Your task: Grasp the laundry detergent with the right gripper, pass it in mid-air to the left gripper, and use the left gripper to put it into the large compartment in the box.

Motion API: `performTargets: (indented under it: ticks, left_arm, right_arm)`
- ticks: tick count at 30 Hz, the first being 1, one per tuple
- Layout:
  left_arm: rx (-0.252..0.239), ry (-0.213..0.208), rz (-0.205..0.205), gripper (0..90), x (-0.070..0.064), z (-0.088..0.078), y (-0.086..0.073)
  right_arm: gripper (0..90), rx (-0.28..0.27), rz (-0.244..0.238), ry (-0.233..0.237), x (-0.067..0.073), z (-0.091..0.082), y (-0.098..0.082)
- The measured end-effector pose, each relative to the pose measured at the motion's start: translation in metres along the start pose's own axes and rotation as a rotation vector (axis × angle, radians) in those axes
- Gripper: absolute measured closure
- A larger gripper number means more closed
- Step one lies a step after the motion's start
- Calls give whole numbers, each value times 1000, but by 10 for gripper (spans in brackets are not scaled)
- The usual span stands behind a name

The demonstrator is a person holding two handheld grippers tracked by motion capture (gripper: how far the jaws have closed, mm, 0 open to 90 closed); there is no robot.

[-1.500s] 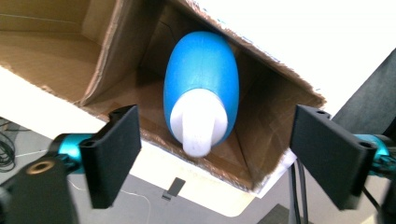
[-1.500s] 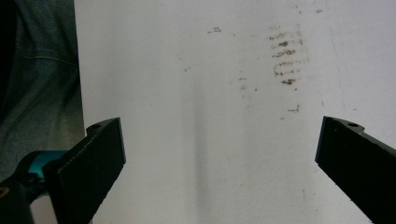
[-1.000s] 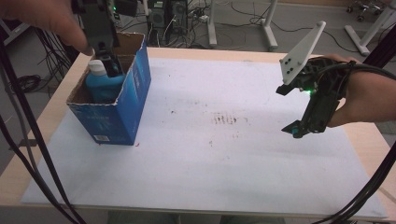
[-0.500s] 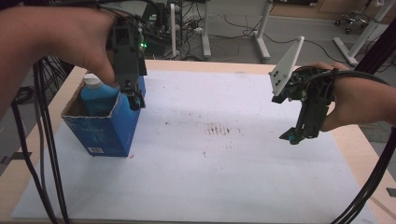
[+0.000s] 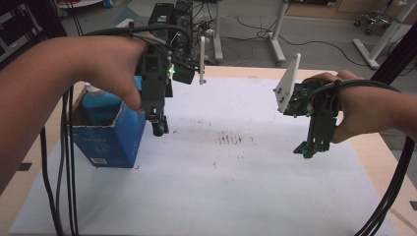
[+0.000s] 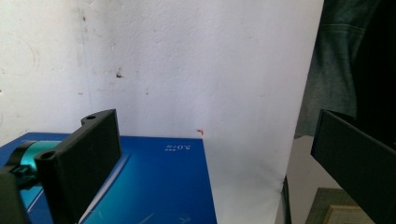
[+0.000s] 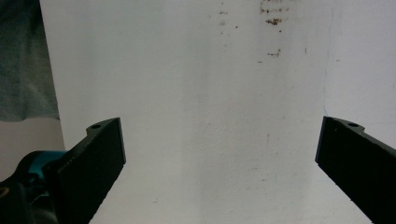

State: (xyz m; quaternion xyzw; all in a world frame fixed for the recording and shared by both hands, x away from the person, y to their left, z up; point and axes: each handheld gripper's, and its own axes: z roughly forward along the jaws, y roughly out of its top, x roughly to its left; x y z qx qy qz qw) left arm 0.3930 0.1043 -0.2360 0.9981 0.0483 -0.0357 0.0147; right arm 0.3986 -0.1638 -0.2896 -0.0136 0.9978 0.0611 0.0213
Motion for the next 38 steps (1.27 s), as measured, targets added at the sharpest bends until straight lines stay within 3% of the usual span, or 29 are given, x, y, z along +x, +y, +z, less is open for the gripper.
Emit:
performTargets:
  ticks: [16,38]
  left_arm:
    - [4,-19,0,16,2,15,6]
    - [-14,-3,-3,16,4,9,4]
  right_arm:
    - [7,7,12,-4,-4,5,-2]
    - [7,9,25,-6,-4,7,-4]
